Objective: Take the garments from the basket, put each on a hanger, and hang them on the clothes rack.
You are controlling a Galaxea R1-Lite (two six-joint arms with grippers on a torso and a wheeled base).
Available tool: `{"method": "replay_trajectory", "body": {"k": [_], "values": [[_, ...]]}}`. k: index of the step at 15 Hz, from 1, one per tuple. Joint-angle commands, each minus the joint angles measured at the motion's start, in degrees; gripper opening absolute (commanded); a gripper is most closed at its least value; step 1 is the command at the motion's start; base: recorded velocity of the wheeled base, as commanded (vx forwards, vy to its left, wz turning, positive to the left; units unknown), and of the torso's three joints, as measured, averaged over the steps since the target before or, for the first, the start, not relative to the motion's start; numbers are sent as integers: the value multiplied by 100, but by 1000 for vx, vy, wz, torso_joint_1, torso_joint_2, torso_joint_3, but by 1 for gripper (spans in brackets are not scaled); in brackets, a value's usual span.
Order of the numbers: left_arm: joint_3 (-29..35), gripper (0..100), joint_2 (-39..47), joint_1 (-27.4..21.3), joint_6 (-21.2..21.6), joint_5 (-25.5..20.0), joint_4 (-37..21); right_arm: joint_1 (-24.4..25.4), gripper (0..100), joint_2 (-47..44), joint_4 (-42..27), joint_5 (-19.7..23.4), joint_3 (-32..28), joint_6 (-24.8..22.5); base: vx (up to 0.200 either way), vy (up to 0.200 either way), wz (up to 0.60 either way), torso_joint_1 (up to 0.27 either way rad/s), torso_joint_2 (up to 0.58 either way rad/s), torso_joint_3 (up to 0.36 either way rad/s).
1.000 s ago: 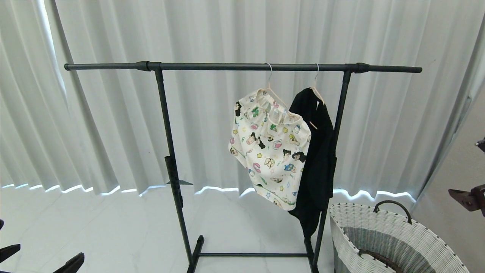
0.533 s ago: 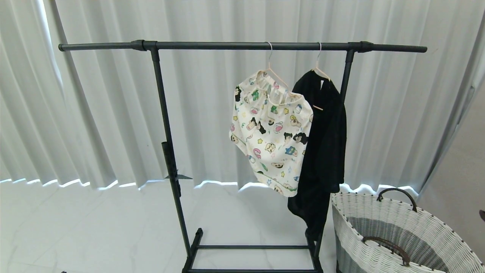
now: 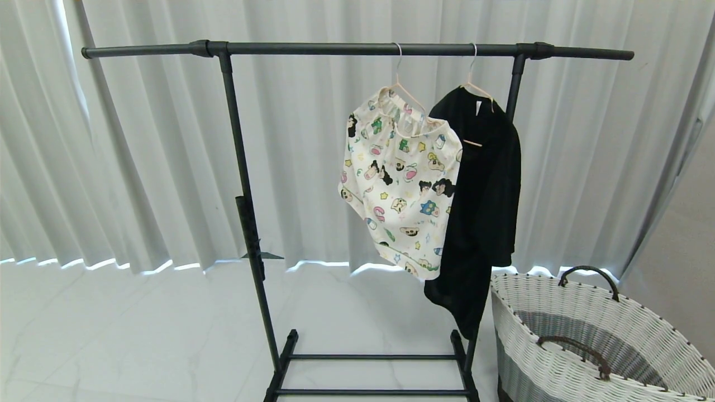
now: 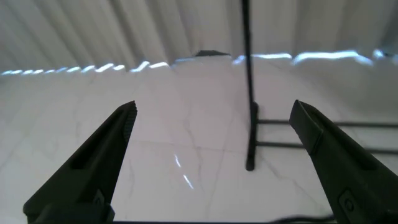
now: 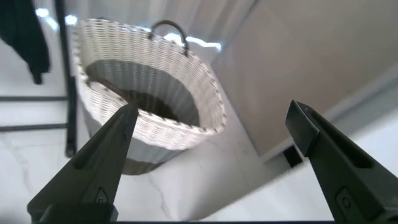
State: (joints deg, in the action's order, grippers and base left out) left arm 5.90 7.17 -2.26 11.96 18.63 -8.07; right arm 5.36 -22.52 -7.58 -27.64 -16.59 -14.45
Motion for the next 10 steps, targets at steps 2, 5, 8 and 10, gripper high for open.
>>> {"method": "replay_trajectory", "body": {"k": [2,5,8,10], "values": [[-80,100,-717,234,-493,150,-10,-536,100,2243,-103,-357,1088,47,0,0,0,0,0,0],[-107,100,-717,234,-1020,176,-10,-510,100,2252,-112,-392,1097,680,0,0,0,0,0,0],[-159,100,-717,234,-1178,431,7,-510,100,2252,-94,-427,1123,706,0,0,0,0,0,0],[-159,100,-717,234,-1187,203,7,-510,100,2252,468,-251,1395,645,0,0,0,0,0,0]]}}
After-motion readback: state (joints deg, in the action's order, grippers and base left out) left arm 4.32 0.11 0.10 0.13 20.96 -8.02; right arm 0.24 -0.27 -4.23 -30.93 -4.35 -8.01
